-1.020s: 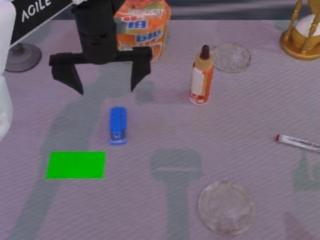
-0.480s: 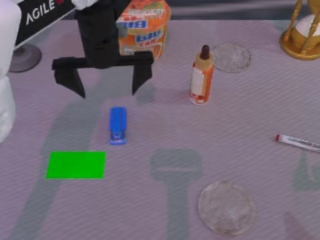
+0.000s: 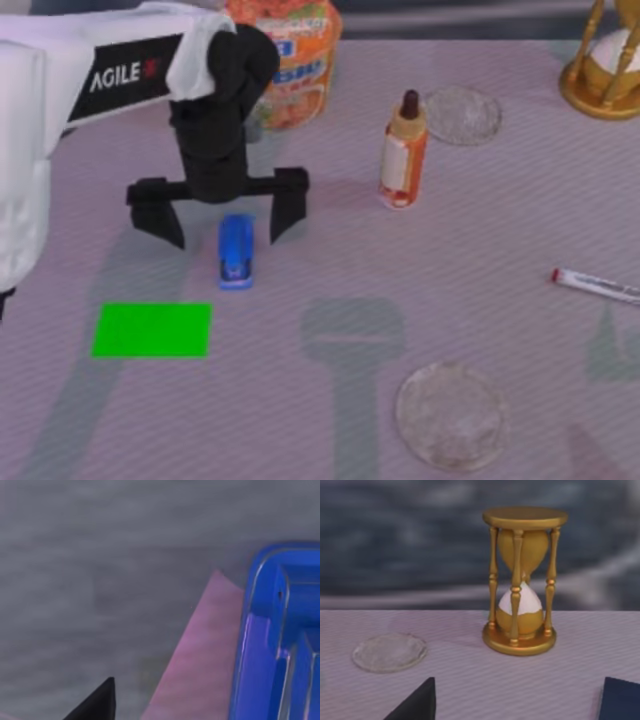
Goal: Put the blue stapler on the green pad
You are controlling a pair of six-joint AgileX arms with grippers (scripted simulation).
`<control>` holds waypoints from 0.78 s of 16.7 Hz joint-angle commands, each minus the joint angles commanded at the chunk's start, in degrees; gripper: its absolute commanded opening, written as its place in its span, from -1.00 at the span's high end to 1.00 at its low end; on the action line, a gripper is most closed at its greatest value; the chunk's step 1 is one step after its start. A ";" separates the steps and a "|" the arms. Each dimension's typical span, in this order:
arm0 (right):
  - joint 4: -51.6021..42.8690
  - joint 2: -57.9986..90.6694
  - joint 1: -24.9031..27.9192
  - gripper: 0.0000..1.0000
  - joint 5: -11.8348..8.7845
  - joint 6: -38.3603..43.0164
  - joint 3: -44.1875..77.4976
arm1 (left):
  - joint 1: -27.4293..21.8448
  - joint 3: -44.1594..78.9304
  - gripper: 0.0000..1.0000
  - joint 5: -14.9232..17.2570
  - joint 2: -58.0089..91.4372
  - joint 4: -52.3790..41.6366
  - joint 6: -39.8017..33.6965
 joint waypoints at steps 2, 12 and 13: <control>0.00 0.00 0.00 -1.00 0.00 0.00 0.00 | -0.01 -0.43 -1.00 0.00 0.12 0.46 -0.01; 0.00 0.00 0.00 -1.00 0.00 0.00 0.00 | -0.01 -0.43 0.21 0.00 0.12 0.46 -0.01; 0.00 0.00 0.00 -1.00 0.00 0.00 0.00 | -0.01 -0.43 0.36 0.00 0.12 0.46 -0.01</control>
